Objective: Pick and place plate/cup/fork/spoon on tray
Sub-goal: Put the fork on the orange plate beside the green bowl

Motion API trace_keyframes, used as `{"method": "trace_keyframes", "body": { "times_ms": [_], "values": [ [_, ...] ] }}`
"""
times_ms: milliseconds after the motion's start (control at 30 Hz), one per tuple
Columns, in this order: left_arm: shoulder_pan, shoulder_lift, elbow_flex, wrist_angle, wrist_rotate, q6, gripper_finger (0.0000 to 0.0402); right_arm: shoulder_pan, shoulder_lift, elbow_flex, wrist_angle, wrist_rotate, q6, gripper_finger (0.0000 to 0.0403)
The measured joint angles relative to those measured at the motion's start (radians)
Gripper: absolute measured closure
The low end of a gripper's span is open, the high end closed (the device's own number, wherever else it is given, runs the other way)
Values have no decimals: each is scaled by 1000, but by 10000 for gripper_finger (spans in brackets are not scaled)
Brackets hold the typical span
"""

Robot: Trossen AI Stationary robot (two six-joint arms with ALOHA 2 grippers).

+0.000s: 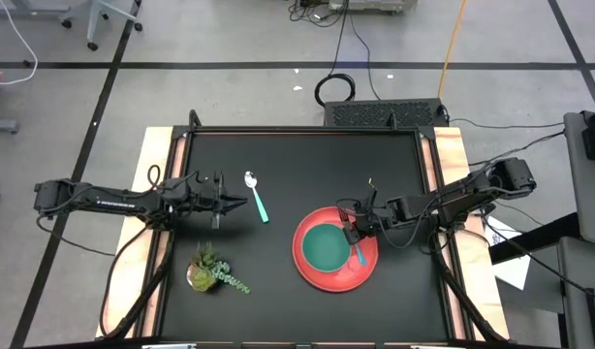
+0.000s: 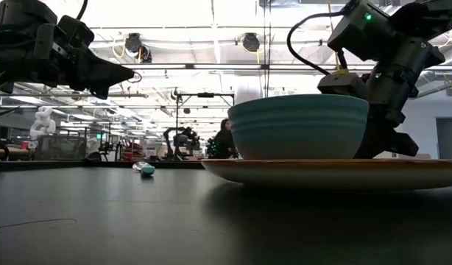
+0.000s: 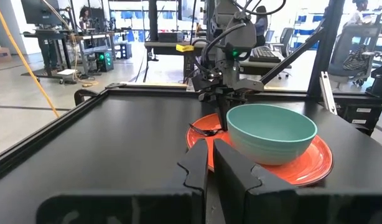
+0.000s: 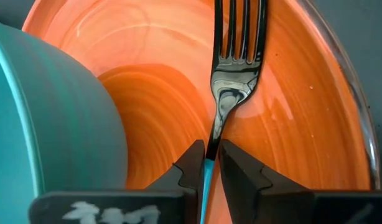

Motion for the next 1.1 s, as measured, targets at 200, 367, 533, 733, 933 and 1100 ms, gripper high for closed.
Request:
{"method": "trace_keyframes", "body": {
  "times_ms": [200, 367, 533, 733, 933, 1100],
  "values": [
    [0, 0, 0, 0, 0, 0, 371, 0, 0, 0, 0, -15, -26, 360],
    [0, 0, 0, 0, 0, 0, 371, 0, 0, 0, -1, -20, -47, 360],
    [0, 0, 0, 0, 0, 0, 371, 0, 0, 1, -8, -22, -59, 359],
    [0, 0, 0, 1, -1, 0, 371, 1, -1, 2, -12, -24, -64, 349],
    [0, 0, 0, 1, -1, 0, 371, 1, -2, 2, -19, -25, -48, 294],
    [0, 0, 0, 1, -1, 0, 371, 2, -8, 3, -23, -29, -68, 272]
  ]
}}
